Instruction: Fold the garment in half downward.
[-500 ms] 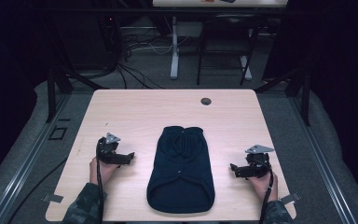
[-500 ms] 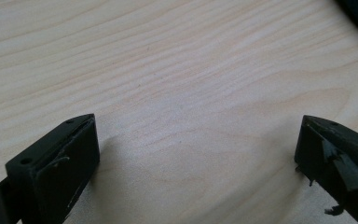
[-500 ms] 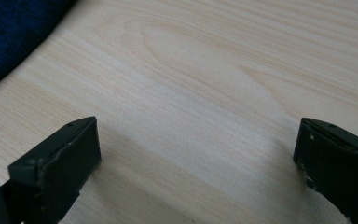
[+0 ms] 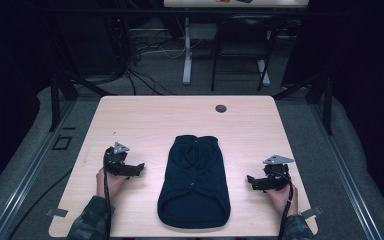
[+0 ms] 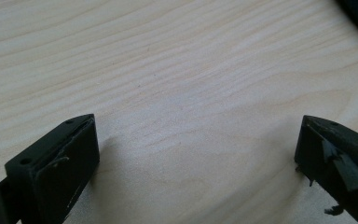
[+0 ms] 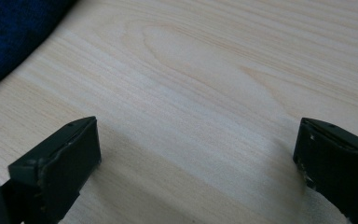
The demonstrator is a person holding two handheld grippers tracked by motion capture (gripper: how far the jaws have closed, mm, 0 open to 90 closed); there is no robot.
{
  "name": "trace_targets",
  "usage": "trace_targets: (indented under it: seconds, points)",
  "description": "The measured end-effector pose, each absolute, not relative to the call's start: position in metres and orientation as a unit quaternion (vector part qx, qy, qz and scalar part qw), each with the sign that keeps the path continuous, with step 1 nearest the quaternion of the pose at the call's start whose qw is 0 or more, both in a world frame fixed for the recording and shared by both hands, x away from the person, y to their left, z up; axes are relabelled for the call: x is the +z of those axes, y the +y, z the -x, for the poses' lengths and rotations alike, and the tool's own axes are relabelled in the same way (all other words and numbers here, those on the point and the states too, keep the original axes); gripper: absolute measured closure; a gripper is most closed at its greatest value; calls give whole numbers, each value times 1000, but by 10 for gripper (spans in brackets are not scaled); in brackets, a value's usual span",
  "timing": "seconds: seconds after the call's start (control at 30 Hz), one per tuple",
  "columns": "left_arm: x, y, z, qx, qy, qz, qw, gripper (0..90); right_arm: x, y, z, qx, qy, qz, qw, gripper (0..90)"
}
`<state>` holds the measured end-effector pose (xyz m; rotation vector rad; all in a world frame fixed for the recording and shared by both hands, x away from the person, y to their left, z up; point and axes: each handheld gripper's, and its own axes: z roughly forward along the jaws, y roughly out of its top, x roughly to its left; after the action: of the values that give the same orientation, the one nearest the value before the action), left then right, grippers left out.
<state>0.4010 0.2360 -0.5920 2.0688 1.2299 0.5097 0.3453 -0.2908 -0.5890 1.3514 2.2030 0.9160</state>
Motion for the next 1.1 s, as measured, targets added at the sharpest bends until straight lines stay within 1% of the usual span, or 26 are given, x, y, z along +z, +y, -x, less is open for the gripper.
trace_targets:
  seconds: [0.23, 0.6, 0.87, 0.97, 1.03, 1.1]
  points:
    - [-592, 236, -402, 198, 470, -793, 335, 0, -589, -290, -345, 329, 786, -484, 199, 3]
    - [-589, 238, -403, 188, 474, -793, 333, 0, -589, -291, -346, 328, 788, -483, 197, 4]
    - [-583, 235, -401, 196, 462, -795, 341, 1, -588, -291, -345, 331, 788, -479, 199, 33]
    - [-581, 231, -401, 201, 454, -797, 344, 1, -586, -289, -348, 336, 792, -477, 182, 28]
    - [-576, 229, -402, 191, 452, -798, 350, 1, -584, -287, -349, 334, 793, -478, 178, 29]
    - [-572, 227, -403, 192, 450, -795, 358, 1, -580, -283, -350, 335, 795, -475, 173, 32]
